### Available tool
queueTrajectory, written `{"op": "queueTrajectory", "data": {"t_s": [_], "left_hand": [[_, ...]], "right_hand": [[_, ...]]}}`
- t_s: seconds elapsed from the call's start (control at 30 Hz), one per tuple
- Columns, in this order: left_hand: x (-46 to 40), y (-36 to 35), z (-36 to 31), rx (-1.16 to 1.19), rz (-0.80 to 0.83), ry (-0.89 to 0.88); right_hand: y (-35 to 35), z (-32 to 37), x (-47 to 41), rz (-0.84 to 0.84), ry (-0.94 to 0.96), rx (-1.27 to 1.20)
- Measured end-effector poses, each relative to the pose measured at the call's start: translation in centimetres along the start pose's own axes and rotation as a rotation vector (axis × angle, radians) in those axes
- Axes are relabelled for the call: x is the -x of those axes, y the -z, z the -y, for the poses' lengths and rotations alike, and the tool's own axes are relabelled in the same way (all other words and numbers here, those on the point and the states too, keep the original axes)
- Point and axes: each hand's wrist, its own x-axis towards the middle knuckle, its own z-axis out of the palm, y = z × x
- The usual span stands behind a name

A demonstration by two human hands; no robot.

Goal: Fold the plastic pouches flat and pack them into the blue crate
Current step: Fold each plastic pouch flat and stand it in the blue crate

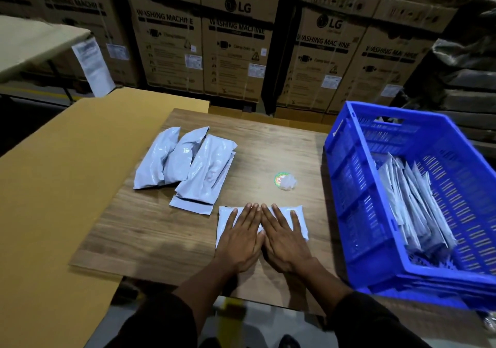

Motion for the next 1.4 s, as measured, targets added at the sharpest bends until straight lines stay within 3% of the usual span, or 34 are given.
{"op": "queueTrajectory", "data": {"t_s": [0.57, 0.93, 1.13, 1.4], "left_hand": [[-0.1, -0.6, 0.0, -0.046, 0.004, 0.004], [0.4, -1.6, -0.2, -0.042, -0.019, 0.25], [0.4, -1.4, 0.5, -0.014, -0.052, 0.26], [-0.1, -1.0, 1.0, -0.058, 0.029, 0.254]], "right_hand": [[-0.6, 0.0, -0.1, 0.007, 0.002, 0.023], [-0.3, -0.3, 0.5, 0.038, -0.097, 0.03], [-0.3, -1.0, 1.0, 0.065, -0.15, 0.043], [1.6, -0.6, 0.4, 0.171, -0.185, -0.048]]}}
